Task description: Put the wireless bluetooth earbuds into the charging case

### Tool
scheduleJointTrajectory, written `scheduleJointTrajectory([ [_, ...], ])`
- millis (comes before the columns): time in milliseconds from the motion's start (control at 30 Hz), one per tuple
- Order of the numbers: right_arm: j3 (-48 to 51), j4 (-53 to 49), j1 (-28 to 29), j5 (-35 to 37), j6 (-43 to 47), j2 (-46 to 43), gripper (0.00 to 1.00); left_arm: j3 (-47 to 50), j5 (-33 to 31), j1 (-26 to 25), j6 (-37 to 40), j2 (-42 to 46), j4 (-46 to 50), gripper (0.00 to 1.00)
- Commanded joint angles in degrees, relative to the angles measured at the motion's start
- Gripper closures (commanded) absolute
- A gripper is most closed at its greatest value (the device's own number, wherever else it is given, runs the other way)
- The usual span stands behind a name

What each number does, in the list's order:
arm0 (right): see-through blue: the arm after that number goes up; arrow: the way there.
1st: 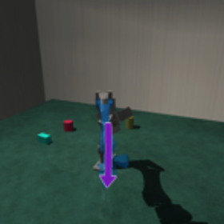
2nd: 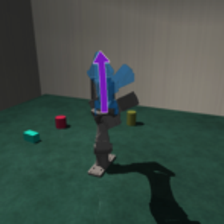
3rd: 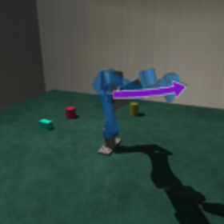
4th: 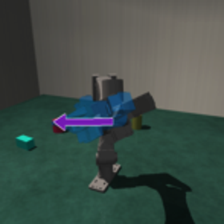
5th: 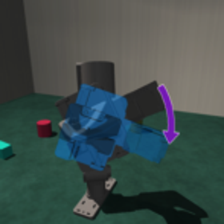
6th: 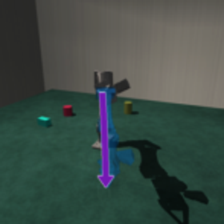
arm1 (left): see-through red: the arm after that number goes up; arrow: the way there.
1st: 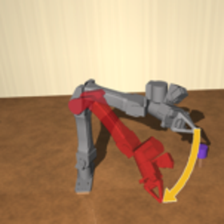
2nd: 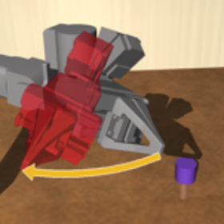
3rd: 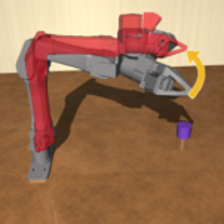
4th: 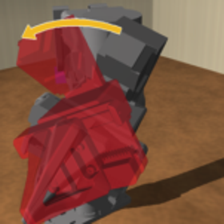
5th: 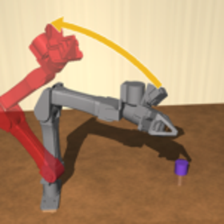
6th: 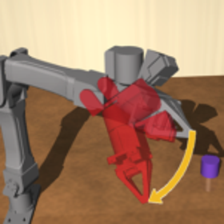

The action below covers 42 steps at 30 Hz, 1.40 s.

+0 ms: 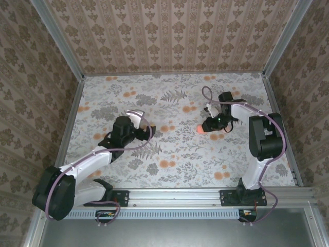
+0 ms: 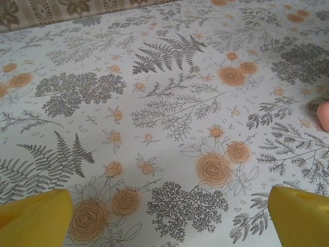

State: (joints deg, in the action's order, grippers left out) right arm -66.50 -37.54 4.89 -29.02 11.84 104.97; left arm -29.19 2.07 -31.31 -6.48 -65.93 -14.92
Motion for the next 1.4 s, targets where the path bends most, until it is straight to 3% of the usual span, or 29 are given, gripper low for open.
scheduleJointTrajectory([
  [0, -1.5, -0.2, -1.0, 1.6, 0.7, 0.6, 0.59, -2.4, -0.9, 1.2, 0.2, 0.7, 1.6, 0.02],
  [100, -2.3, -0.2, -1.8, 2.2, 0.8, -0.6, 0.51, -3.8, -2.1, 2.6, 1.7, 1.9, 3.6, 0.01],
  [333, -2.5, 3.5, -4.9, 5.8, 0.6, -8.6, 0.45, -6.8, -8.3, 10.4, 6.2, 5.1, 8.1, 0.0],
  [533, 11.7, 27.4, -6.9, 11.2, -6.2, -22.1, 0.28, -4.2, -16.1, 18.5, 7.4, 6.4, 6.4, 0.0],
  [567, 14.1, 30.7, -7.0, 12.2, -7.3, -23.6, 0.24, -3.1, -16.4, 19.6, 7.8, 6.5, 5.2, 0.0],
  [600, 17.3, 34.9, -7.1, 13.7, -8.4, -24.8, 0.0, -1.5, -16.6, 20.6, 8.3, 6.8, 3.4, 0.0],
  [900, 39.9, 66.4, -7.4, 27.9, -16.5, -32.4, 0.0, 9.6, -18.5, 24.2, 8.8, 4.7, -13.6, 0.0],
  [1133, 45.7, 78.3, -7.4, 30.9, -17.0, -30.1, 0.0, 11.9, -17.6, 24.6, 8.8, -4.6, -24.7, 0.0],
  [1267, 46.4, 83.2, -7.4, 30.5, -16.7, -27.7, 0.0, 12.8, -15.2, 24.6, 11.6, -11.9, -37.9, 0.0],
  [1367, 47.7, 92.2, -6.9, 27.8, -15.5, -20.7, 0.0, 13.3, -13.7, 24.7, 12.8, -21.4, -48.0, 0.0],
])
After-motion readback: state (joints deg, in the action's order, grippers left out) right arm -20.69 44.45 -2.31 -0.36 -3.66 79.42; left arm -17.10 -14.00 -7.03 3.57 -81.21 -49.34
